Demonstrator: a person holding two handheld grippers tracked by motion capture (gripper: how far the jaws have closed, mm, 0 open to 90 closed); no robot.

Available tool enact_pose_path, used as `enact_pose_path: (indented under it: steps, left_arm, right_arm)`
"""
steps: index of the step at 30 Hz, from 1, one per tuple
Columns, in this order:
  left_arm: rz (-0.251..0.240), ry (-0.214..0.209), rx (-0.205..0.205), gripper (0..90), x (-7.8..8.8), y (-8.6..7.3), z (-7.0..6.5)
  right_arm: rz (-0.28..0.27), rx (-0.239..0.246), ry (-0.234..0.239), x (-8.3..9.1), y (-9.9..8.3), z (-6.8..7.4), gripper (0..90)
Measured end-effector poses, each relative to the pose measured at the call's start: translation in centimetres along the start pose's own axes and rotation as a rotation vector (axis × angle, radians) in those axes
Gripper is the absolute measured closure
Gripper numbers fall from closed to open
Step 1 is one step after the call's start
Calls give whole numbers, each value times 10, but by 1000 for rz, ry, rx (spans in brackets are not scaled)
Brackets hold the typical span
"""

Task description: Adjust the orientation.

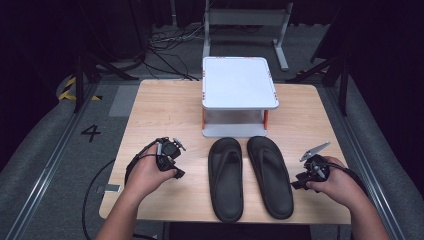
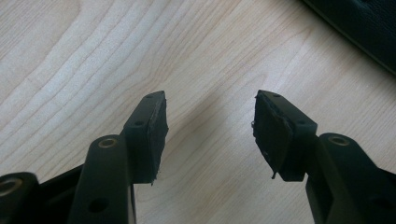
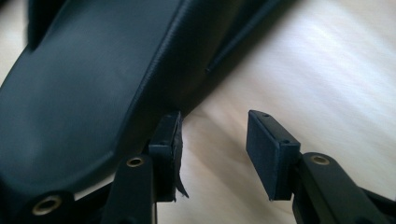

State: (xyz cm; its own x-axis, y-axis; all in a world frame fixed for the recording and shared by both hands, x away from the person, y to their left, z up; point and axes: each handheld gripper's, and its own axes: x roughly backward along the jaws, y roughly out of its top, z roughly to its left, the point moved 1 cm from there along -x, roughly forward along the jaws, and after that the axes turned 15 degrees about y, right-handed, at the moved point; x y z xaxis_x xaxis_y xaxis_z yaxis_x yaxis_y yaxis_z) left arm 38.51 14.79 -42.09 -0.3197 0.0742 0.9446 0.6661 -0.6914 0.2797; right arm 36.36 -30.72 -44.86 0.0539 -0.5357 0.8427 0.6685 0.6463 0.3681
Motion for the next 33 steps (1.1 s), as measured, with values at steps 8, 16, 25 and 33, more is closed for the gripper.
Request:
enact_pose_path:
  steps: [8,16,25,33]
  left_arm:
    - [-5,4,-4,456,1,-1,-1]
    - [3,1,6,460,0,-5,-2]
    - [4,4,13,460,0,-10,-4]
    - [15,-2,-26,462,-7,-3,-13]
  right_arm:
    - [22,59,52,-13,15,17,550]
    - [-9,113,-240,-10,29,5,698]
    - [52,86,-212,-28,41,12,842]
    - [53,113,-204,-34,48,16,778]
